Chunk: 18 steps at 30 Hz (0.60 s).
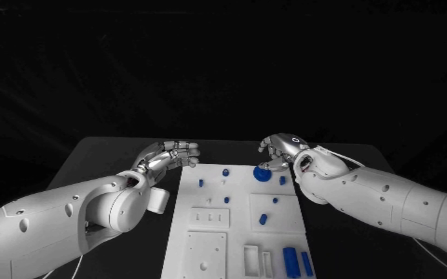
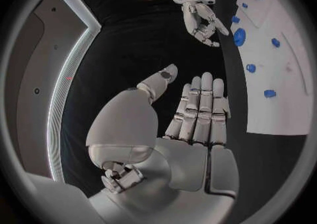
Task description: Assemble the parts on the task board
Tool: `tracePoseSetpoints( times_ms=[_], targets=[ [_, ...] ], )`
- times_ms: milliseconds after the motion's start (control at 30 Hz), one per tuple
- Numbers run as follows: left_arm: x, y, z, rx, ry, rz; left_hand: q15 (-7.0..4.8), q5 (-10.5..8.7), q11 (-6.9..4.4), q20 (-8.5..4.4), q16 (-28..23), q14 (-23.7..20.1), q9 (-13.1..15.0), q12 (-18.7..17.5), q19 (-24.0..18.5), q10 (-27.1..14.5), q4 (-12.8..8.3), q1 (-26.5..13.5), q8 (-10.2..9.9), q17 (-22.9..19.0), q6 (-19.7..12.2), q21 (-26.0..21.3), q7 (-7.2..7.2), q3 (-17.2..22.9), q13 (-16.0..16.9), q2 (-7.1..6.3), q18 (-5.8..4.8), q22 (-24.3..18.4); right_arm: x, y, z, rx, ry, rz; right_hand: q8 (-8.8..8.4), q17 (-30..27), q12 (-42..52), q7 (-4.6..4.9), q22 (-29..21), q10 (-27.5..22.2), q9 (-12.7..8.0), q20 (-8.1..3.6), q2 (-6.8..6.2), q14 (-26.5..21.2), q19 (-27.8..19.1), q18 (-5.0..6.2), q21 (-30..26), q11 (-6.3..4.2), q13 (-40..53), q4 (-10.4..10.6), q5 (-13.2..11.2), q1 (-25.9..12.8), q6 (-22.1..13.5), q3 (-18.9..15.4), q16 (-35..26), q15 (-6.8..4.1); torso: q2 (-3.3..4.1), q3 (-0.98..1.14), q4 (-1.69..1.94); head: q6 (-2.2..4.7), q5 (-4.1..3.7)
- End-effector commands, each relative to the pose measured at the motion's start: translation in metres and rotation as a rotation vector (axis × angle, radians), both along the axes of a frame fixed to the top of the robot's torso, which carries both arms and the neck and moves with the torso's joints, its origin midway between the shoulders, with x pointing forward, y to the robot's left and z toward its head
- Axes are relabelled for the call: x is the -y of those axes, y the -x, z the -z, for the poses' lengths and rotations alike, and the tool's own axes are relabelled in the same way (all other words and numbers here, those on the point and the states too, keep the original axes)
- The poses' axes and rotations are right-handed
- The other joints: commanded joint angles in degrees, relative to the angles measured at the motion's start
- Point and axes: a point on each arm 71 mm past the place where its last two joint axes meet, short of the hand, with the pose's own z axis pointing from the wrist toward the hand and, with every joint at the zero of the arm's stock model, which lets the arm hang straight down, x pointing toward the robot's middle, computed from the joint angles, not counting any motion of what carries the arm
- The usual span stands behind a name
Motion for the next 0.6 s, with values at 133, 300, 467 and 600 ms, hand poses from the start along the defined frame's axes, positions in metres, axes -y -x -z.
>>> tracePoseSetpoints(
  times_ms=[133, 300, 467, 600],
  targets=[
    [0.003, 0.0, -0.002, 0.016, 0.006, 0.013, -0.01, 0.33, -0.13, 0.28, -0.23, 0.13, -0.03, -0.01, 0.12, 0.39, 0.01, 0.15, -0.02, 0.06, 0.44, -0.07, -0.1, 0.28, 0.05, -0.21, 0.42, 1.13, 0.002, -0.004, 0.017, -0.122, 0.033, 0.013, -0.88, 1.54, 4.97, 0.0, 1.32, 1.91, -0.34, -0.49, 0.3, -0.58, -0.31, 3.53, 1.2, 0.35, 5.24, -0.39, 0.61, -0.91, -1.85, -0.94, 1.02, 0.36, 0.06, 0.0, 0.01, -0.31, -0.17],
    [0.004, -0.001, -0.002, 0.013, 0.005, 0.015, 0.0, 0.31, -0.12, 0.29, -0.27, 0.1, -0.05, -0.06, 0.1, 0.35, 0.03, 0.09, -0.05, 0.07, 0.39, -0.07, -0.08, 0.26, 0.03, -0.23, 0.4, 1.13, 0.006, -0.004, 0.032, -0.145, 0.048, 0.03, -0.66, 2.6, 7.39, 0.08, 1.49, 3.85, -0.17, -0.88, 0.86, -0.71, -0.02, 3.53, 2.71, 0.43, 7.93, -0.84, 0.96, -0.63, -1.68, -1.04, 1.63, 0.45, -0.04, -0.14, 0.15, -0.54, -0.41],
    [0.003, -0.002, -0.002, 0.011, 0.004, 0.013, 0.01, 0.3, -0.08, 0.29, -0.31, 0.07, -0.08, -0.11, 0.08, 0.29, 0.04, 0.05, -0.09, 0.08, 0.33, -0.08, -0.06, 0.25, 0.01, -0.24, 0.39, 1.12, 0.008, -0.004, 0.039, -0.153, 0.05, 0.035, -0.4, 3.16, 8.11, 0.15, 1.45, 4.43, -0.04, -1.04, 1.11, -0.83, -0.16, 3.53, 3.53, 0.51, 8.77, -0.84, 1.28, -0.81, -1.28, -0.95, 1.83, 0.55, 0.01, -0.16, 0.1, -0.71, -0.25],
    [0.002, -0.002, -0.001, 0.007, 0.003, 0.015, 0.03, 0.28, -0.07, 0.3, -0.35, 0.04, -0.09, -0.15, 0.07, 0.25, 0.05, 0.0, -0.11, 0.09, 0.29, -0.09, -0.04, 0.24, -0.01, -0.25, 0.38, 1.12, 0.009, -0.004, 0.04, -0.155, 0.05, 0.037, -0.23, 3.44, 8.2, 0.13, 1.4, 4.43, 0.04, -1.09, 1.44, -0.9, -0.41, 3.53, 3.92, 0.5, 8.94, -0.95, 0.85, -0.5, -1.01, -0.51, 1.82, 0.54, -0.03, -0.21, 0.07, -0.75, -0.3]
  ],
)
